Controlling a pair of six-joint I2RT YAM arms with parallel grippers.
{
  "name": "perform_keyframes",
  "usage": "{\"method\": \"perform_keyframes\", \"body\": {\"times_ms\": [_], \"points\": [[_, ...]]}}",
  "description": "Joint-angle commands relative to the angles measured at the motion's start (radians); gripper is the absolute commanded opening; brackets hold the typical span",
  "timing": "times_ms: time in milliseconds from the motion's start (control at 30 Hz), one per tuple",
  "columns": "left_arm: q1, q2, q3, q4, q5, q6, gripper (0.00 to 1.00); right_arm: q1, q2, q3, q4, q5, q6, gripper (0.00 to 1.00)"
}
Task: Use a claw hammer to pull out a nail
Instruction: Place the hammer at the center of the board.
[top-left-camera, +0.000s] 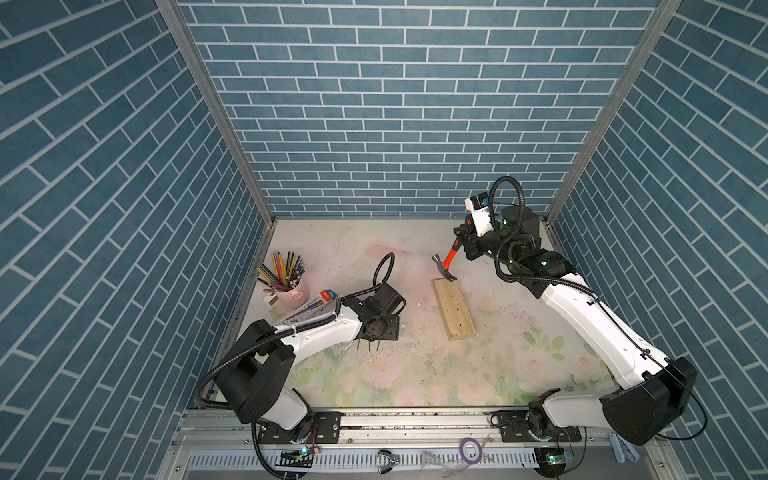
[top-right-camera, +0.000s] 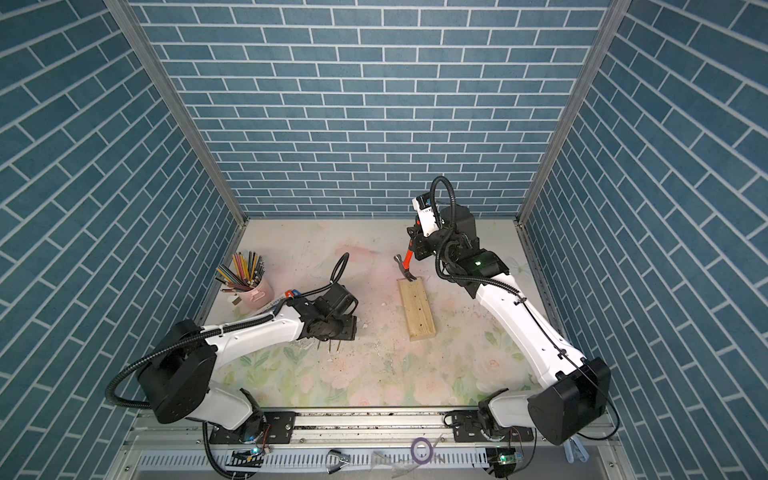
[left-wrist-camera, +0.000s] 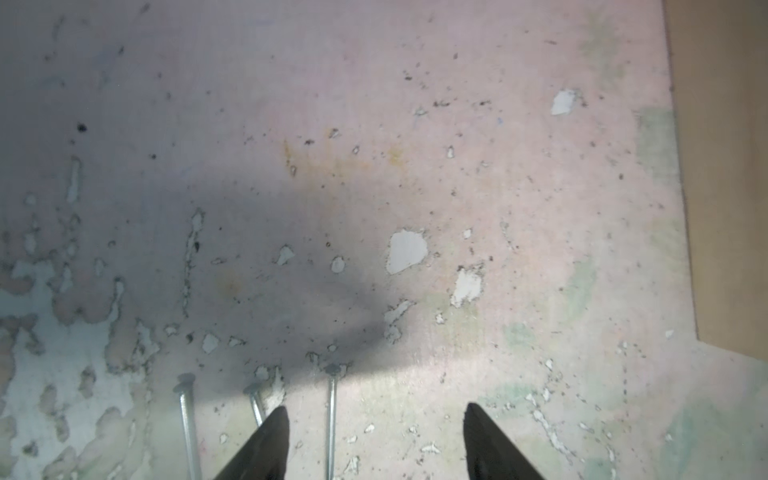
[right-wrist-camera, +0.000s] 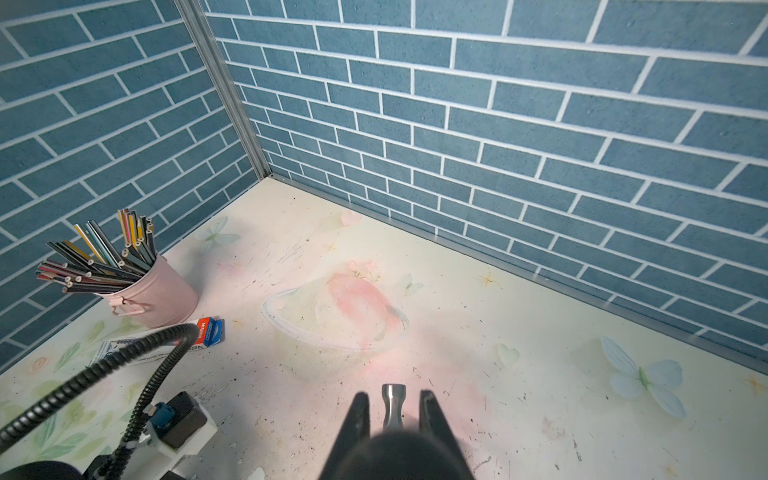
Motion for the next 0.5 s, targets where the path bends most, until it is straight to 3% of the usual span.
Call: {"method": "perform_keyframes", "body": {"times_ms": [0,100,467], "points": [[0.002,-0.038,0.029,0.040,-0.026,0.027,0.82,-0.002,-0.022,0.052,0.097,0.002,-0.031,0.00],[0.002,-0.061,0.040,0.082,-0.020,0.059,0.86,-0.002,-0.022,0.056,0.096,0.002,-0.032,0.00],[0.001,-0.167,0.077,0.336,-0.024,0.224,0.86,-0.012,-0.022,0.102,0.039,-0.016,-0.007,0.00]]}}
